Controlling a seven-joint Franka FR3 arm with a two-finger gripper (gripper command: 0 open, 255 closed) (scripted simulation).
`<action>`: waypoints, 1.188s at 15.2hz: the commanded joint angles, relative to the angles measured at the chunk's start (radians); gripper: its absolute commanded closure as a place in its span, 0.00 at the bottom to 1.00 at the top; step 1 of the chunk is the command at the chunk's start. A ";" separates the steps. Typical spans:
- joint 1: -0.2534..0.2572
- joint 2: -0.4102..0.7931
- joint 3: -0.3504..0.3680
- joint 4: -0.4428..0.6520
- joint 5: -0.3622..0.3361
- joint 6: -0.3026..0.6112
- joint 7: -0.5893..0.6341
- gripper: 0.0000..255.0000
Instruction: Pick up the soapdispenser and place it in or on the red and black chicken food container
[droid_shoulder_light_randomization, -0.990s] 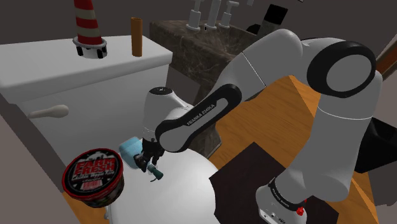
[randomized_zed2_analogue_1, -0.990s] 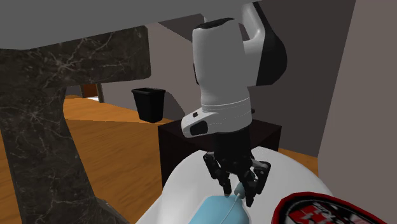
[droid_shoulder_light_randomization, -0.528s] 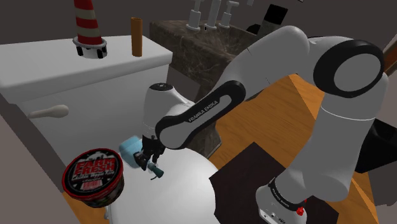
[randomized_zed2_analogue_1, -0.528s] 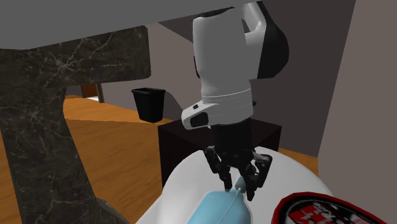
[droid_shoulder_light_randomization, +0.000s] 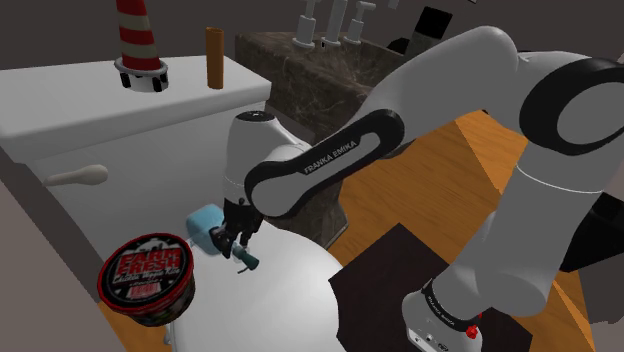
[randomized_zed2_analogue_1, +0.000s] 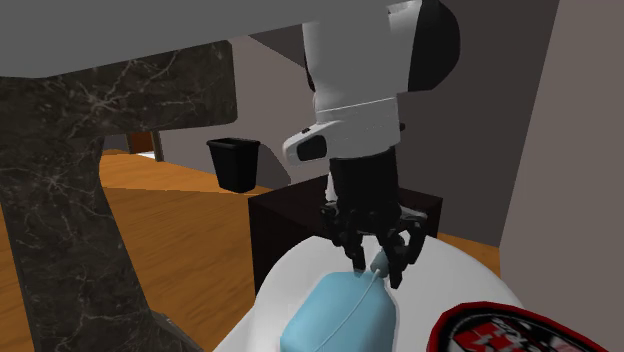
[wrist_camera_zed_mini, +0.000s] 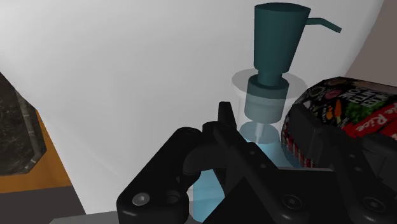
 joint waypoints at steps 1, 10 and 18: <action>-0.004 -0.022 0.005 0.005 0.010 -0.025 -0.002 1.00; -0.018 -0.107 0.018 0.037 0.045 -0.136 -0.012 1.00; -0.027 -0.170 0.021 0.081 0.069 -0.238 -0.016 1.00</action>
